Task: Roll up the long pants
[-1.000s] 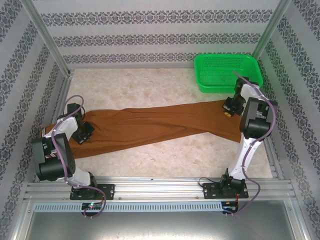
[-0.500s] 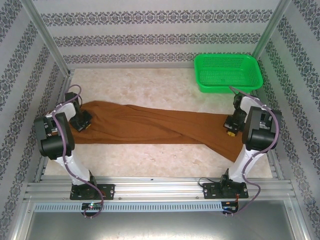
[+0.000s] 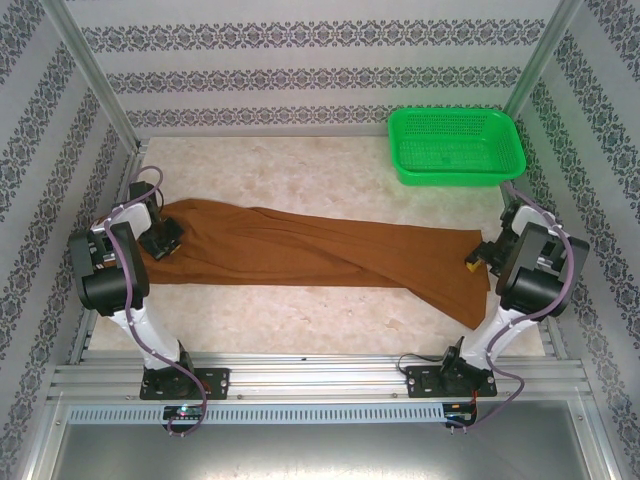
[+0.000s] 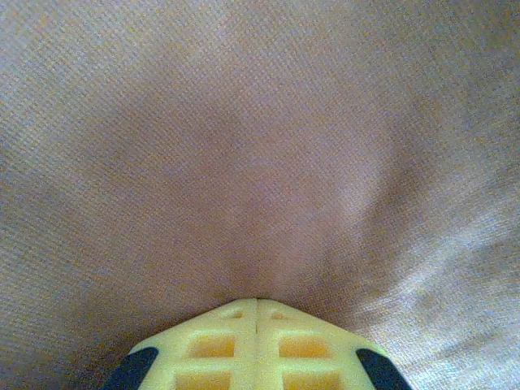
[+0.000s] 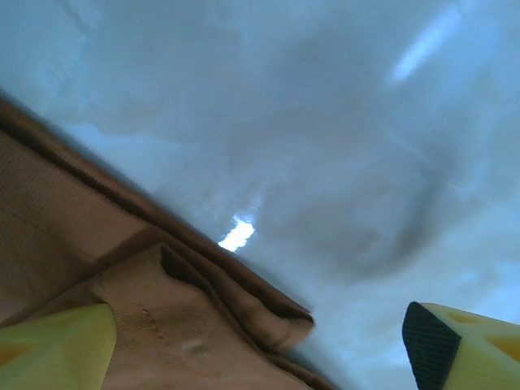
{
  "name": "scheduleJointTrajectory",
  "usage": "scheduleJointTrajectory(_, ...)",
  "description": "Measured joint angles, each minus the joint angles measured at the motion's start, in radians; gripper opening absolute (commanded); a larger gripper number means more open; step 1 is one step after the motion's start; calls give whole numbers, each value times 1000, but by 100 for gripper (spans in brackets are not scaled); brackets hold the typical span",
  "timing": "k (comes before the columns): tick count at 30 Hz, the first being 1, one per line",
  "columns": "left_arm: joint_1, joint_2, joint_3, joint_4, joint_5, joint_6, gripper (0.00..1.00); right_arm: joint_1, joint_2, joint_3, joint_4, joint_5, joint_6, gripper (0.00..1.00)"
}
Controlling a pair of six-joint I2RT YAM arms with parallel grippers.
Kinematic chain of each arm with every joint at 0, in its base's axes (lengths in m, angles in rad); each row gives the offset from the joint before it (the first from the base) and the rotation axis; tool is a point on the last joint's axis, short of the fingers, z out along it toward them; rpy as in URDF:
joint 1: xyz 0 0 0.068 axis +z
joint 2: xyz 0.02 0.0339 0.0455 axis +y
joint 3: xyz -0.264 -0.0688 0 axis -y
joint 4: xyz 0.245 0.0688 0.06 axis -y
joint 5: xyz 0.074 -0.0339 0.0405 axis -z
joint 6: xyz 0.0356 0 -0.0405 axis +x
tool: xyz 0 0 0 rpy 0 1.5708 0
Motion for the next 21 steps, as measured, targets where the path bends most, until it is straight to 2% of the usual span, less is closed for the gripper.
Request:
scheduleJointTrajectory(2, 0, 1, 0, 2, 2, 1, 0, 0, 5, 0, 4, -5, 3, 86)
scheduleJointTrajectory(3, 1, 2, 0, 4, 3, 2, 0, 0, 5, 0, 5, -13, 7, 73)
scheduleJointTrajectory(4, 1, 3, 0, 7, 5, 4, 0, 0, 6, 1, 9, -23, 9, 45)
scheduleJointTrajectory(5, 1, 3, 0, 9, 6, 4, 0, 2, 7, 1, 13, -32, 7, 30)
scheduleJointTrajectory(6, 1, 4, 0, 11, 9, 5, 0, 4, 8, 1, 17, -40, 9, 25)
scheduleJointTrajectory(10, 1, 6, 0, 22, 21, 5, 0, 4, 6, 1, 23, -63, 23, 18)
scheduleJointTrajectory(12, 1, 8, 1, 26, 25, 5, 0, 4, 2, 5, 19, -64, 26, 4)
scheduleJointTrajectory(13, 1, 8, 2, 27, 26, 5, 0, 4, 0, 12, 12, -63, 33, 0)
scheduleJointTrajectory(15, 1, 10, 3, 29, 29, 5, 0, 4, -3, 31, -3, -61, 35, 0)
scheduleJointTrajectory(17, 1, 10, 3, 32, 33, 5, 0, 4, -9, 56, -20, -61, 35, 8)
scheduleJointTrajectory(21, 1, 11, 3, 39, 47, 5, 0, 4, -32, 94, -43, -66, 31, 0)
